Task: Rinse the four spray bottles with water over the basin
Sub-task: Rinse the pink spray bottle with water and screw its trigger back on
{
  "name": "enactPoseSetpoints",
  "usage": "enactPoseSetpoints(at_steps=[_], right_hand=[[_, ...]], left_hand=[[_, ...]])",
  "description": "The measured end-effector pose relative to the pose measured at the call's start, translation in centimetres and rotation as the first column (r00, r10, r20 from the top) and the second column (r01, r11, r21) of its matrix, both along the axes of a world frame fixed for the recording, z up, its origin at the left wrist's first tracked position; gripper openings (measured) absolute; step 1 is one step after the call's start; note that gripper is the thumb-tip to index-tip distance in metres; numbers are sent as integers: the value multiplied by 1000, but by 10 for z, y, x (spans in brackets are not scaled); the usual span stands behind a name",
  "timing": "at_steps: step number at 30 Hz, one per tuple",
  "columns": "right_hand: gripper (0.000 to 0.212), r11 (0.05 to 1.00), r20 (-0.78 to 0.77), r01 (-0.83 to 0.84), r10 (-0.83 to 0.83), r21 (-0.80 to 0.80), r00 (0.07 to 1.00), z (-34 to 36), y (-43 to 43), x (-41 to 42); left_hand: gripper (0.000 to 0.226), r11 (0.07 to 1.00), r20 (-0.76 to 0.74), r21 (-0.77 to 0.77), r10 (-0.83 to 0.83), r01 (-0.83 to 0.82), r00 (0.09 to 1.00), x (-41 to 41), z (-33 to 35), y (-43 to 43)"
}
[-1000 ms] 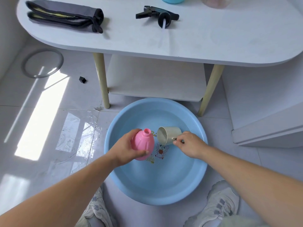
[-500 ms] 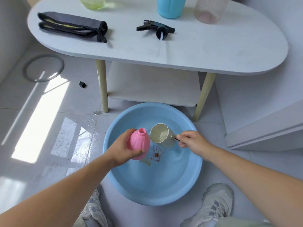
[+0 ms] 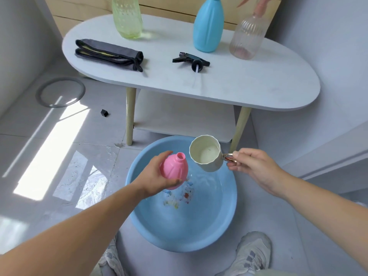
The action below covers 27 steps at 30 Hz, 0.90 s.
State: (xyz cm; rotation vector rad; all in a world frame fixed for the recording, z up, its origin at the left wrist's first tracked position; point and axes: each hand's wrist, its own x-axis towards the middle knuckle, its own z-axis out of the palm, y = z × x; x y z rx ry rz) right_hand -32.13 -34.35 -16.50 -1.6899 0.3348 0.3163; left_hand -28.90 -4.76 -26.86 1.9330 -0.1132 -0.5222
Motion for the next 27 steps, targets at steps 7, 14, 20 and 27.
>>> enactPoseSetpoints(at_steps=[7,14,20,27], right_hand=[[53,999,122,-37,41,-37,992,40,1,-5],[28,994,170,-19,38,-108,985,35,2,-3],[26,974,177,-27,68,-225,982,28,1,0],[25,969,190,-26,75,-244,979,27,4,4]], left_hand=[[85,995,68,-84,-38,44,997,-1,23,-19],[88,996,100,-71,-41,48,994,-2,28,-18],[81,995,93,-100,-21,30,995,-3,27,-17],[80,996,106,-90,-17,27,994,-1,21,-15]])
